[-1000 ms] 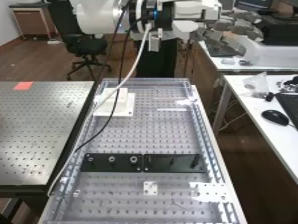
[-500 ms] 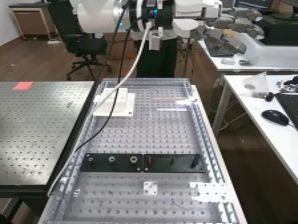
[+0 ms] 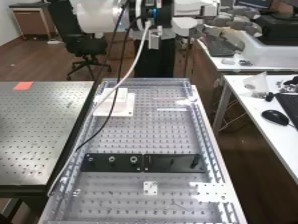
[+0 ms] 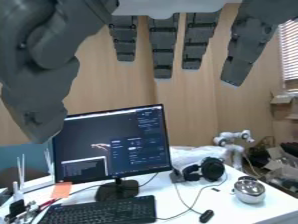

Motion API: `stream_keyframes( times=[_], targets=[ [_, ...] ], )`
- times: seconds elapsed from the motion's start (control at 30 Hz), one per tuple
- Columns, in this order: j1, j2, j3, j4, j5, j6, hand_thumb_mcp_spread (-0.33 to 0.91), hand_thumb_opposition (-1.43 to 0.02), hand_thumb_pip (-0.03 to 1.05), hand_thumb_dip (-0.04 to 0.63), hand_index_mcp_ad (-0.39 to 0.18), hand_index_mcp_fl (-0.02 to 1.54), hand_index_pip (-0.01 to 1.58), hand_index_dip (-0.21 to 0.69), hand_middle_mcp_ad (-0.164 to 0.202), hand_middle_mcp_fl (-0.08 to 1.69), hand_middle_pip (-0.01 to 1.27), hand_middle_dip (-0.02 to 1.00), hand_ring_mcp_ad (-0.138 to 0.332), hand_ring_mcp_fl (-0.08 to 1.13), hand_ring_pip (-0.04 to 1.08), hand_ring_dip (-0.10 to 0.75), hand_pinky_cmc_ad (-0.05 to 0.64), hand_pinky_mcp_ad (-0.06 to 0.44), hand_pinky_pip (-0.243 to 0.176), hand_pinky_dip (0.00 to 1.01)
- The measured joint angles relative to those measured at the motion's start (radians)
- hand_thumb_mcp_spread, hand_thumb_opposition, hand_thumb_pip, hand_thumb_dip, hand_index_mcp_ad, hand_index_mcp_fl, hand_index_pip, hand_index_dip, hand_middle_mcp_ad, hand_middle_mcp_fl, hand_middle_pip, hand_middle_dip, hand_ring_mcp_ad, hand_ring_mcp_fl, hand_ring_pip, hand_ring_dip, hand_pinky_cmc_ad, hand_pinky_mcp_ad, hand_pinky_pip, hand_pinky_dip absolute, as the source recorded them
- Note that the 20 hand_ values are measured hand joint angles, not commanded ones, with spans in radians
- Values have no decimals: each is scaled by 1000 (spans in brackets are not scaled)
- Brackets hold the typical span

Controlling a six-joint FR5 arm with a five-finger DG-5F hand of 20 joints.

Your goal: Grab the chopstick and place it in the clear container

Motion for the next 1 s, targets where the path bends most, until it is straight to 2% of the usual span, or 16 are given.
stream_keyframes(
  times=[0.23,0.5,0.8,0.87,1.0],
  targets=[
    [-5,38,-30,-10,-10,-8,94,-742,726,82,-98,24,99,182,93,134,126,394,131,51,105,278,431,358,-26,346],
    [-23,64,-39,-82,-47,19,101,-756,726,82,-98,24,99,182,93,134,126,394,131,49,108,278,431,356,-26,346],
    [-35,89,-77,-70,-105,34,101,-759,726,82,-106,24,101,185,86,134,126,394,131,47,105,278,431,358,-26,346],
    [-35,95,-81,-74,-104,39,101,-759,698,82,-99,24,101,187,94,134,126,394,131,47,108,278,431,358,-26,346],
    [-37,97,-75,-124,-113,41,101,-759,674,79,-96,24,101,195,94,134,126,394,127,47,105,278,431,360,-26,346]
  ],
)
